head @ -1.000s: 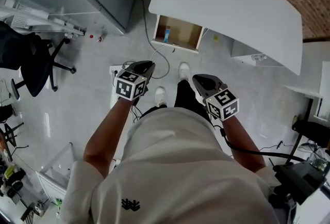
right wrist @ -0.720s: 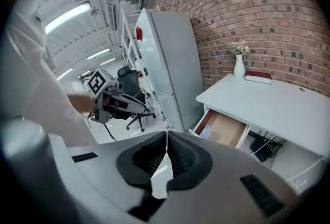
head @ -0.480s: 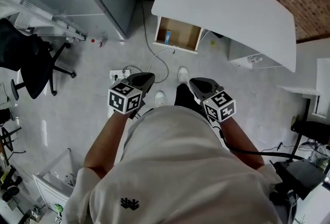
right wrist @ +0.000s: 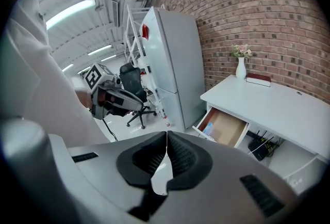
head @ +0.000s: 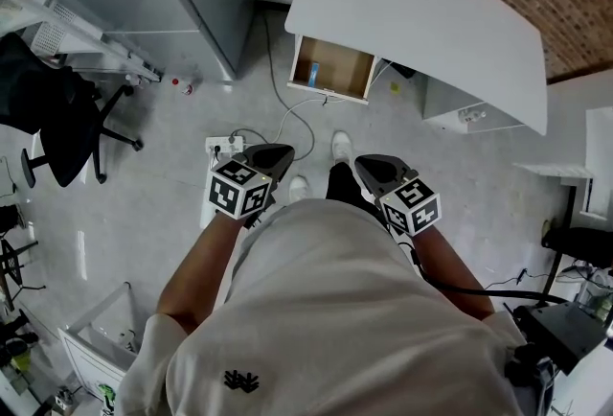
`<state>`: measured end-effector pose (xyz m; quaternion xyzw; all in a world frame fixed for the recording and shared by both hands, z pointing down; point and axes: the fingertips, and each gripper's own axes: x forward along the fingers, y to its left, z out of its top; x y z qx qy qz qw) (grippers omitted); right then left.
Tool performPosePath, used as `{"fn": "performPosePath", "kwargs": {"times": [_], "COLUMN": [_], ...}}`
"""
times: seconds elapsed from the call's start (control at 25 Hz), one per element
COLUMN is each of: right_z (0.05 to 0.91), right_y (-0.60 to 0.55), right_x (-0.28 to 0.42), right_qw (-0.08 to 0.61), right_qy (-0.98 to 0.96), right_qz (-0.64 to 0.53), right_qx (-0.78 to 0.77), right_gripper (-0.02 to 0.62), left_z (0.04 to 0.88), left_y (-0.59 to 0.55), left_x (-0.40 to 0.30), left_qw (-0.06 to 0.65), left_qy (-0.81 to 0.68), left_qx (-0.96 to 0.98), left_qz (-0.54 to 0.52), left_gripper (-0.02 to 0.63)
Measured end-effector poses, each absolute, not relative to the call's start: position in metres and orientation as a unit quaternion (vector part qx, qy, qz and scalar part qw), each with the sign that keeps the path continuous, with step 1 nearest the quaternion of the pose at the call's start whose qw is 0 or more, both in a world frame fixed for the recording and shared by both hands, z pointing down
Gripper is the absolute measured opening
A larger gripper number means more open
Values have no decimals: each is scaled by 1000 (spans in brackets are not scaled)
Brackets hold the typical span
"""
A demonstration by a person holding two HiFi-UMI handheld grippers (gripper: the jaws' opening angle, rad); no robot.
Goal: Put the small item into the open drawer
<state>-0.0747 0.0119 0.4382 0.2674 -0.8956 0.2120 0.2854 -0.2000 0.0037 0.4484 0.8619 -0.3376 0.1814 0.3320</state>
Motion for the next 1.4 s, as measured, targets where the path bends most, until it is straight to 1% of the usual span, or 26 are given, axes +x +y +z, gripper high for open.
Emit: {"fn": "performPosePath", "kwargs": {"times": [1.4], "right_z": [443], "right_y": [29], "right_x": [-63], "right_qw": [287], "right_qy": [-896], "right_qz": [212], "right_qx": [264], "right_gripper": [29], "left_z": [460], "left_y": [13], "left_x": [-189], "left_qw": [335], "left_qy": [-337], "left_qx": [857], "left_qz": [197], "left_gripper": [25]}}
